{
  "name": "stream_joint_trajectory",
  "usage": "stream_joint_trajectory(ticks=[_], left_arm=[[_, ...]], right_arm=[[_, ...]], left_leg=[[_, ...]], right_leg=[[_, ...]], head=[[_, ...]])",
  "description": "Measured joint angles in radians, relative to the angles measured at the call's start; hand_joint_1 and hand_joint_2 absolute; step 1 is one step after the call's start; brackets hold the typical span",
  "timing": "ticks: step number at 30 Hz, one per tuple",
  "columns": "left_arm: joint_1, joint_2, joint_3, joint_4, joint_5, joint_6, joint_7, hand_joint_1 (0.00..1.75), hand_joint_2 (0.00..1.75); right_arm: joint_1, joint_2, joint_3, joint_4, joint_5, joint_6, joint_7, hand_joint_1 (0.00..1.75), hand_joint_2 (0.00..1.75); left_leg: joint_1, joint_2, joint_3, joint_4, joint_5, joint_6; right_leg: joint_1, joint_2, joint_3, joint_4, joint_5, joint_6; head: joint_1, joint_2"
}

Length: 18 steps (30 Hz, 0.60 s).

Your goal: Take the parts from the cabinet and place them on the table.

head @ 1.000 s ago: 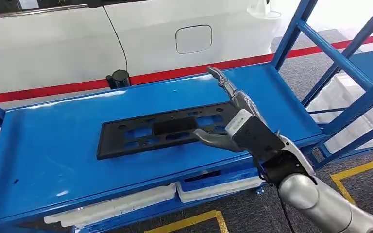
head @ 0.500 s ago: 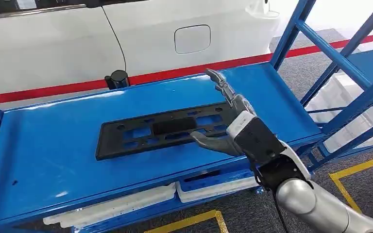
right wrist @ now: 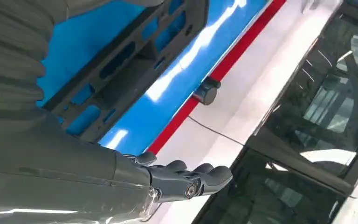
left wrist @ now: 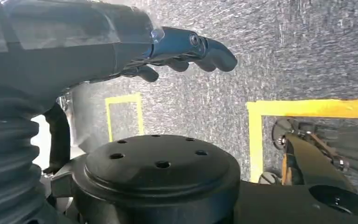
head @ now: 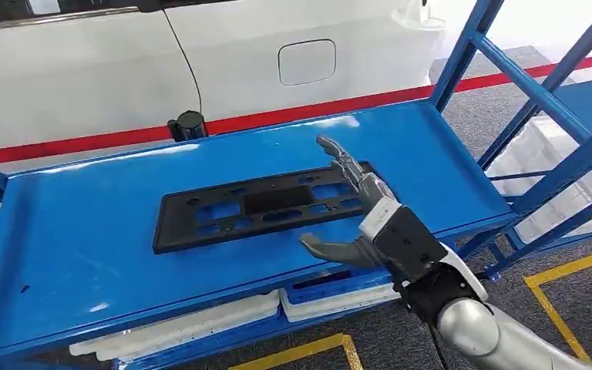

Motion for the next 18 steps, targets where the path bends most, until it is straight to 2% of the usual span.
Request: stream_joint_trajectory(ticks=[2, 10, 18], left_arm=[[0.002, 0.0, 0.0, 0.0, 0.006, -0.002, -0.011, 0.0, 1.75], [0.002, 0.002, 0.0, 0.0, 0.017, -0.013, -0.023, 0.0, 1.75], [0.002, 0.002, 0.001, 0.0, 0.018, -0.017, -0.023, 0.0, 1.75]], right_arm=[[-0.004, 0.0, 0.0, 0.0, 0.002, 0.022, 0.005, 0.0, 1.75], [-0.043, -0.043, -0.003, -0.019, -0.004, 0.142, 0.109, 0.0, 1.75], [-0.057, -0.071, -0.003, -0.032, -0.004, 0.154, 0.116, 0.0, 1.75]], left_leg=[[0.0, 0.0, 0.0, 0.0, 0.0, 0.0], [0.0, -0.002, 0.0, 0.0, 0.0, 0.0], [0.0, -0.004, 0.0, 0.0, 0.0, 0.0]], right_leg=[[0.0, 0.0, 0.0, 0.0, 0.0, 0.0], [0.0, -0.001, 0.0, 0.0, 0.0, 0.0], [0.0, -0.002, 0.0, 0.0, 0.0, 0.0]], head=[[0.0, 0.0], [0.0, 0.0], [0.0, 0.0]])
